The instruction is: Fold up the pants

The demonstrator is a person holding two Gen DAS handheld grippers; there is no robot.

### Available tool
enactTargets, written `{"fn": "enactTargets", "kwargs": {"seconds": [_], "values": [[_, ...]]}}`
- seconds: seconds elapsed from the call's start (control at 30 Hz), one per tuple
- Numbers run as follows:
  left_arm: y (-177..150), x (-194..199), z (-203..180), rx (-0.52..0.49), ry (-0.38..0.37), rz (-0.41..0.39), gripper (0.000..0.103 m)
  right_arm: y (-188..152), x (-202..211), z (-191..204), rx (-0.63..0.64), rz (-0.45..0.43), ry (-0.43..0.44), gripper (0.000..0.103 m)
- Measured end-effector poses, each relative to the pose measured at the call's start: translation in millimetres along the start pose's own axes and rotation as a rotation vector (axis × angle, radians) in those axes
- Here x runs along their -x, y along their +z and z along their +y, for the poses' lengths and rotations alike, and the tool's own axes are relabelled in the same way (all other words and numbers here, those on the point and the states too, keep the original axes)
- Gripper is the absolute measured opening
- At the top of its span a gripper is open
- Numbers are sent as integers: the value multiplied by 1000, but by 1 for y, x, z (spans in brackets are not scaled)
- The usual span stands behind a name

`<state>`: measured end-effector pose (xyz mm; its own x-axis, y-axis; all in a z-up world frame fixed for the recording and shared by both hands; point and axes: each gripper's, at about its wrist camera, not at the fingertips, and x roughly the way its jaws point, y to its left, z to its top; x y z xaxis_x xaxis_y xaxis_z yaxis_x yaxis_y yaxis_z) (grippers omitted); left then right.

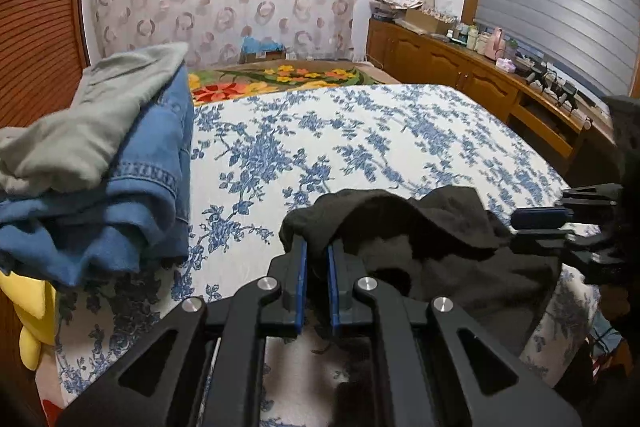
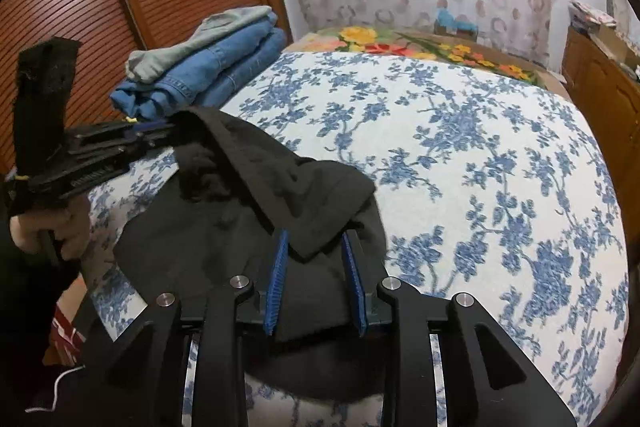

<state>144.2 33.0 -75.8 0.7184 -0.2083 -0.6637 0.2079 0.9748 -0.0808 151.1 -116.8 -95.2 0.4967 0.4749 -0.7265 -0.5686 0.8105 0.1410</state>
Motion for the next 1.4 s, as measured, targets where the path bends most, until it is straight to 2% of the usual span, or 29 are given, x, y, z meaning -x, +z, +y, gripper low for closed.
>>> {"fn": "enactTargets", "kwargs": {"seconds": [0.27,0.5,0.63,0.67,0.7,0.93,1.13,1.2,1.27,1.4], "values": [[-5,-7,9,19,-7,16,7,-11,-3,49,92,21,120,29],[-6,-11,11,20,-4,32,7,-28,-18,74,151,87,163,29],[-6,-10,11,18,-9,34,7,-29,-24,76,189,112,137,27],[-5,-10,11,20,-13,32,7,-29,-25,75,197,115,134,14],[-4,-7,11,23,-23,27,7,-29,-24,72,197,110,126,10],[12,8,4,16,-55,-18,7,-4,5,26,115,2,58,8],[14,-2,-8,-26,-48,3,7,-1,-6,7,117,10,-68,8],[13,-5,-7,-24,-51,10,7,-1,-10,5,118,-2,-120,13],[12,-7,-6,-21,-52,16,7,-2,-15,3,110,1,-145,32],[10,-10,-3,-15,-58,25,7,2,-26,-13,20,36,-55,40]]}}
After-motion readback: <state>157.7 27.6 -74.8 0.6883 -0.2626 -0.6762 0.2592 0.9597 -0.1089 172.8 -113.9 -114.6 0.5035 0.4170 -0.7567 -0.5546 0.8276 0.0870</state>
